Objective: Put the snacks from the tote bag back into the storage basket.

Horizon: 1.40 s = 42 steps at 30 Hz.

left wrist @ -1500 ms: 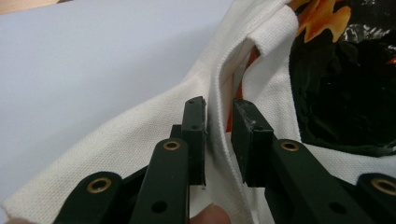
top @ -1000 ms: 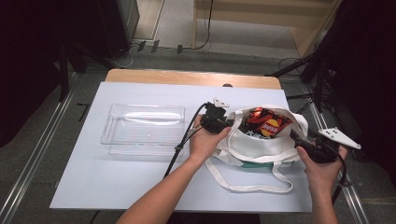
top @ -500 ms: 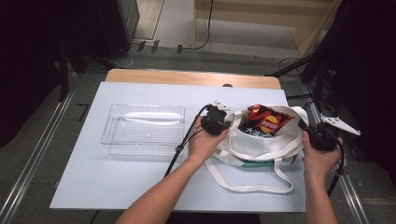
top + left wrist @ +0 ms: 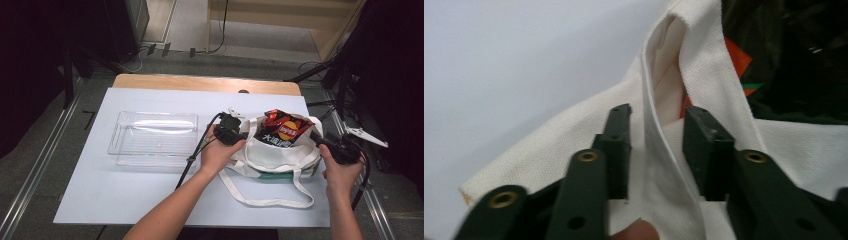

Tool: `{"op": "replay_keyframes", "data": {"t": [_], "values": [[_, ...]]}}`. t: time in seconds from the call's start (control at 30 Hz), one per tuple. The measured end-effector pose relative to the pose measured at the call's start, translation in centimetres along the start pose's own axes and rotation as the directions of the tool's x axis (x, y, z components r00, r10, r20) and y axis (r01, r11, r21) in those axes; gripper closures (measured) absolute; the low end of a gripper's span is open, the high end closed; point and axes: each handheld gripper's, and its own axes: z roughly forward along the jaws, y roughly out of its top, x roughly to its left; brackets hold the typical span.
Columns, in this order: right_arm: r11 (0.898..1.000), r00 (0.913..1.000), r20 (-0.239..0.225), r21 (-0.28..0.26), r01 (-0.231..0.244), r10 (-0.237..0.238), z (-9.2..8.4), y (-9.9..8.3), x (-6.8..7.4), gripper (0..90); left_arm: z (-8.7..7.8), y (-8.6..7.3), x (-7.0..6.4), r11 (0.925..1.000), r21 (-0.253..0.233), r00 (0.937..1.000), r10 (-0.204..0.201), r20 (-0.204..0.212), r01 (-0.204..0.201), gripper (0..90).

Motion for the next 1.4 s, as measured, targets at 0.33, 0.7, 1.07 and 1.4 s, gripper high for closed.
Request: {"op": "replay_keyframes", "data": {"t": [0.33, 0.7, 1.07, 1.4], "values": [[0.982, 0.9728, -0.143, -0.071, 0.174, -0.182, -3.5, -3.9, 6.6, 30.4, -2.3, 2.2, 0.0, 0.9889, -0.144, 0.9978, -0.027, 0.061, 0.036, 42.7], [0.977, 0.9705, -0.144, 0.062, 0.204, -0.193, 0.4, -6.4, 8.2, 32.9, 1.6, 2.3, 1.0, 0.9992, 0.004, 0.9982, -0.040, 0.045, 0.039, 54.8], [0.932, 0.9422, -0.150, 0.163, 0.322, -0.300, -0.5, -7.6, 8.9, 87.7, 1.4, 2.2, 1.8, 0.9980, -0.005, 0.9957, -0.063, -0.068, 0.063, 89.0], [0.923, 0.9268, -0.231, 0.181, 0.340, -0.296, -1.8, -8.4, 8.0, 89.6, -0.2, 2.6, 2.9, 0.9926, -0.071, 0.9921, -0.104, -0.071, 0.099, 89.0]]}}
